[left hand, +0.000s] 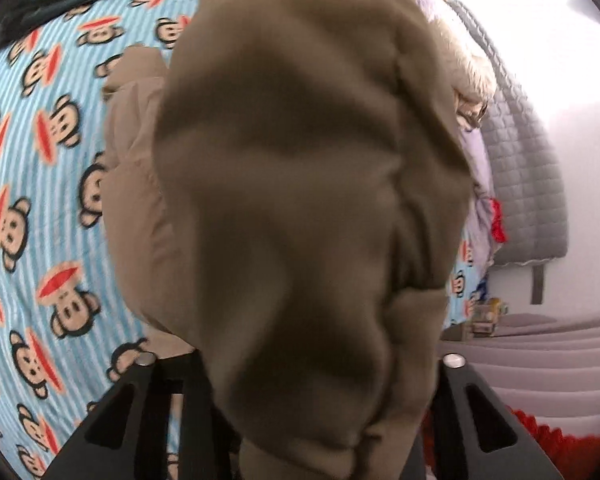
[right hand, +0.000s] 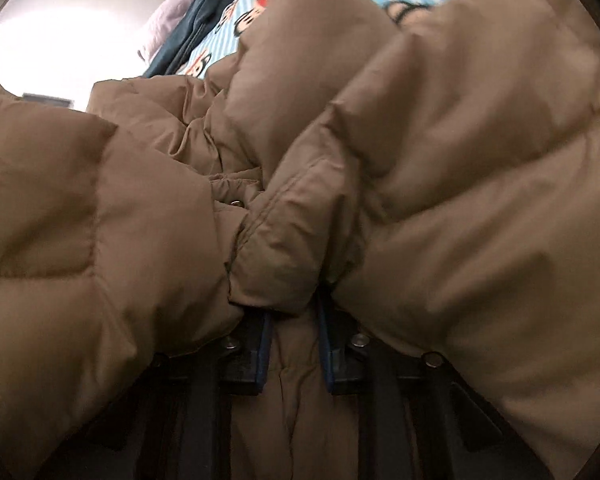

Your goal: Fold large clothes

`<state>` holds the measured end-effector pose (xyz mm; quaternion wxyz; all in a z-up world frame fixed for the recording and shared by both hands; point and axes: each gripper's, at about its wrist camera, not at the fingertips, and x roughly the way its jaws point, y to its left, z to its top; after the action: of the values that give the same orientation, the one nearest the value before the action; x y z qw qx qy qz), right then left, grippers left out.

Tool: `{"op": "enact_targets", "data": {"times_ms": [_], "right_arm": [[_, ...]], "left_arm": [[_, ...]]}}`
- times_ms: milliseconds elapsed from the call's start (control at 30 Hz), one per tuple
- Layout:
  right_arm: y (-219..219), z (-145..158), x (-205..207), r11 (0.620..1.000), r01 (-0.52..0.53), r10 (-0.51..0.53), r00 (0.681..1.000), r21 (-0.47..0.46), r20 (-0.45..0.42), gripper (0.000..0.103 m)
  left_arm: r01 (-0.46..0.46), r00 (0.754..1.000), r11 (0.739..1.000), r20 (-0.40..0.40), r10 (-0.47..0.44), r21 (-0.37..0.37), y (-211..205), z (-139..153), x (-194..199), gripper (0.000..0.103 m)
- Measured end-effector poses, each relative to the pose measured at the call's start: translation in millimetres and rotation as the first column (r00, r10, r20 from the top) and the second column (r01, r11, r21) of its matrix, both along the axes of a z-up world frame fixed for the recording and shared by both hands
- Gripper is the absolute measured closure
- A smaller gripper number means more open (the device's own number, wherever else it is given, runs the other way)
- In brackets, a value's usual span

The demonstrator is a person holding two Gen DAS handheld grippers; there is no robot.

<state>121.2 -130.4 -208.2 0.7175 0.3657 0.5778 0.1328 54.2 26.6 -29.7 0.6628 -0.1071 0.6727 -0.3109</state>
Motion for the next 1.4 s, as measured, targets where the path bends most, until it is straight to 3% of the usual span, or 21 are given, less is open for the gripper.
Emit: {"op": "enact_targets", "data": {"times_ms": [100, 167, 233, 267, 300, 367, 533, 633, 733, 900, 1000, 1133, 1167, 1200, 1233, 1267, 1333, 1400], "right_arm": [[-13, 7, 1, 0.999, -0.01, 0.011, 0.998, 0.031, -0.055, 0.082], [-30, 23, -8, 1.0, -0.006, 0.006, 0.999, 0.016, -0.043, 0.082], [-54, 39, -24, 0.999, 0.029, -0.028, 0.999, 0.016, -0.019, 0.074], [-68, 48, -35, 0.998, 0.058, -0.058, 0.998, 0.019, -0.002, 0.062], [-78, 54, -45, 0.996, 0.085, -0.086, 0.996, 0.019, 0.01, 0.054], [-104, 66, -72, 0.988, 0.153, -0.153, 0.988, 0.016, 0.025, 0.053], [-149, 80, -131, 0.964, 0.265, -0.265, 0.964, -0.02, 0.029, 0.053], [-172, 89, -168, 0.957, 0.284, -0.281, 0.958, -0.059, 0.05, 0.052], [-179, 101, -197, 0.958, 0.276, -0.27, 0.959, -0.079, 0.083, 0.045], [-169, 142, -238, 0.984, 0.177, -0.168, 0.965, -0.027, 0.202, 0.02], [-143, 155, -227, 0.995, 0.095, -0.086, 0.97, -0.028, 0.228, 0.02], [-115, 144, -202, 0.992, 0.097, -0.079, 0.978, -0.084, 0.195, 0.02], [-114, 140, -200, 0.989, 0.11, -0.091, 0.979, -0.098, 0.183, 0.024], [-116, 133, -194, 0.986, 0.131, -0.112, 0.98, -0.107, 0.167, 0.051], [-118, 130, -194, 0.982, 0.141, -0.122, 0.981, -0.124, 0.151, 0.071], [-123, 127, -194, 0.968, 0.172, -0.15, 0.98, -0.18, 0.131, 0.081], [-135, 122, -199, 0.958, 0.21, -0.189, 0.974, -0.193, 0.122, 0.088], [-151, 110, -209, 0.95, 0.256, -0.244, 0.966, -0.18, 0.086, 0.089]], "left_arm": [[-0.006, 1.0, 0.999, -0.002, 0.006, 0.036, -20, -3, -1, 0.065], [-0.009, 1.0, 0.999, -0.013, 0.009, 0.05, -27, -4, -1, 0.065], [0.001, 1.0, 0.997, -0.017, 0.001, 0.083, -36, -8, -3, 0.065], [0.006, 1.0, 0.996, -0.017, -0.004, 0.091, -44, -10, -3, 0.064], [0.021, 1.0, 0.996, -0.023, -0.019, 0.092, -61, -15, 0, 0.052], [0.038, 0.998, 0.998, -0.046, -0.036, 0.048, -83, -23, 3, 0.031], [0.14, 0.987, 0.99, -0.078, -0.139, 0.004, -142, -54, 4, 0.029], [0.199, 0.978, 0.98, -0.07, -0.198, 0.008, -179, -71, 11, 0.022], [0.228, 0.972, 0.973, -0.066, -0.225, 0.037, -199, -85, 26, 0.022], [0.218, 0.973, 0.969, -0.099, -0.207, 0.114, -218, -99, 32, 0.022], [0.233, 0.971, 0.959, -0.085, -0.222, 0.16, -200, -95, 17, 0.022], [0.251, 0.967, 0.949, -0.079, -0.24, 0.188, -197, -87, 11, 0.022], [0.254, 0.967, 0.95, -0.077, -0.244, 0.182, -197, -82, 12, 0.022], [0.258, 0.966, 0.951, -0.068, -0.25, 0.168, -196, -73, 13, 0.022], [0.26, 0.966, 0.954, -0.052, -0.255, 0.147, -189, -63, 14, 0.022], [0.256, 0.966, 0.96, -0.007, -0.257, 0.11, -180, -46, 14, 0.022], [0.213, 0.968, 0.972, 0.118, -0.224, 0.095, -161, -17, 15, 0.022], [0.13, 0.948, 0.983, 0.274, -0.161, 0.13, -136, 5, 20, 0.022]]}}
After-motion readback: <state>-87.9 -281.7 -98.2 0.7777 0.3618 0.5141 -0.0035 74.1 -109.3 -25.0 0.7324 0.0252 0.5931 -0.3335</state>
